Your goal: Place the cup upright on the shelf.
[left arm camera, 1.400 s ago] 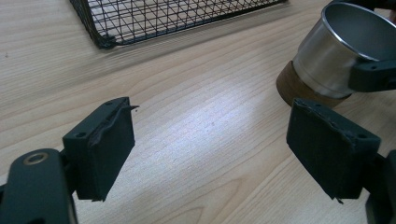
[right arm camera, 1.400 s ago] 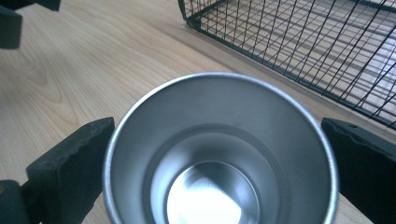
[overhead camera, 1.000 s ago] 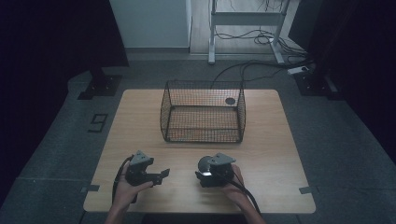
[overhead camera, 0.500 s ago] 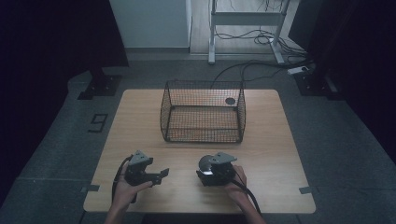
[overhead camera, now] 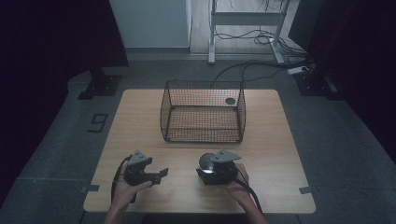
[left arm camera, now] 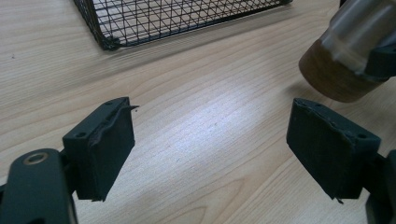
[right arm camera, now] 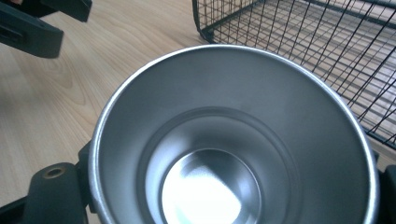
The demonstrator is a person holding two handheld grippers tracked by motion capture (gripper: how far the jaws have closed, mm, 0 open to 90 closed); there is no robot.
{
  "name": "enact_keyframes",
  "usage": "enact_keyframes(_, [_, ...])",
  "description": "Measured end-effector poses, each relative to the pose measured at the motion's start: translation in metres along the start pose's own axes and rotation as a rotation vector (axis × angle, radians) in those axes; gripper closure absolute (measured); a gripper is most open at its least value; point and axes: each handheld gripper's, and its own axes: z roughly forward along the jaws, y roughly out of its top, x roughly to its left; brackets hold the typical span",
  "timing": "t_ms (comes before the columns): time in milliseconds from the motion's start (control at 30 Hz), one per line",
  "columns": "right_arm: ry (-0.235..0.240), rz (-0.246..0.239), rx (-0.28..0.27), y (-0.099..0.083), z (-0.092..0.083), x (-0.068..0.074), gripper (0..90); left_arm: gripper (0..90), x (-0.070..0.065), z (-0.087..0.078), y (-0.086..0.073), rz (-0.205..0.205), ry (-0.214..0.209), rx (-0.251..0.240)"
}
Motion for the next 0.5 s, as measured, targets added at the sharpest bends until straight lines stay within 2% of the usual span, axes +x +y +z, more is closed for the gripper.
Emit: enact_keyframes(500, [-0.006, 0.005, -0.041, 0.016, -0.015, -0.005, 18.2, 15.5, 0.001, -0.004, 0.001, -0.002, 0.003, -0.012])
